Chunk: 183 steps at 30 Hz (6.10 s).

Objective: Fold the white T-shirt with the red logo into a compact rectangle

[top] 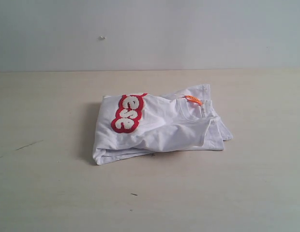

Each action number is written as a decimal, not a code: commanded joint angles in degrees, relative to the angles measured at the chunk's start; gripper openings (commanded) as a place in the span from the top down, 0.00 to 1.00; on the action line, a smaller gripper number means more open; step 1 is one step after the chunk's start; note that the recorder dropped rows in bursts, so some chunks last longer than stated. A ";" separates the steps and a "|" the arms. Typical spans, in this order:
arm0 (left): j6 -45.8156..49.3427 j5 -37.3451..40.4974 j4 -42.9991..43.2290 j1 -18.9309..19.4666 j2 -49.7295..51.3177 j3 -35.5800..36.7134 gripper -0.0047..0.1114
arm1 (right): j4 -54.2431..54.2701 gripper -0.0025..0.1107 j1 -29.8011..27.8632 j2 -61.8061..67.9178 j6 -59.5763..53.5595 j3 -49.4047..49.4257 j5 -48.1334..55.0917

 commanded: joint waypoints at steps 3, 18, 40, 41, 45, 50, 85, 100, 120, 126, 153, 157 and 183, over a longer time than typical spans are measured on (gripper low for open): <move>-0.30 5.98 -0.14 -1.30 20.31 0.04 0.96 | 1.20 0.98 -0.02 -3.06 -0.16 0.62 1.38; -3.07 9.31 -0.24 2.19 73.42 -19.54 0.96 | 1.06 0.98 -0.02 -3.17 -0.26 0.62 5.19; 0.22 20.18 1.04 8.57 90.14 -38.01 0.96 | 0.77 0.98 -0.02 -3.17 -0.41 0.62 6.02; 0.22 20.18 1.04 8.28 90.01 -37.88 0.96 | 0.77 0.98 -0.02 -3.17 -0.41 0.62 6.02; 0.22 20.29 0.79 6.35 87.61 -37.21 0.96 | -0.09 0.98 -0.02 -3.58 -0.41 0.62 6.08; 0.22 15.89 0.71 4.94 76.64 -33.46 0.96 | -0.99 0.98 -0.02 -7.28 -0.17 0.62 5.85; -0.36 -2.62 3.90 4.80 -21.98 -0.41 0.96 | -0.60 0.98 -0.02 -48.64 -0.28 5.74 13.69; -3.97 16.74 8.38 5.04 -30.68 -0.33 0.96 | 0.16 0.98 -0.02 -49.49 -0.28 5.61 13.64; -1.78 29.09 8.47 5.04 -30.68 0.59 0.96 | 0.16 0.98 -0.02 -49.60 -0.28 5.61 13.64; -22.85 11.40 22.81 16.43 -30.68 7.51 0.96 | 0.76 0.98 -0.02 -49.73 -0.28 5.61 13.64; -28.38 -4.40 36.37 33.47 -30.68 34.92 0.96 | 0.90 0.98 -0.02 -49.73 -0.28 5.61 13.64; -20.86 8.15 36.37 33.47 -30.68 34.92 0.96 | 0.90 0.98 -0.02 -49.73 -0.28 5.61 13.64; -22.12 15.63 35.83 33.47 -30.68 34.92 0.96 | 0.90 0.98 -0.02 -49.73 -0.28 5.61 13.64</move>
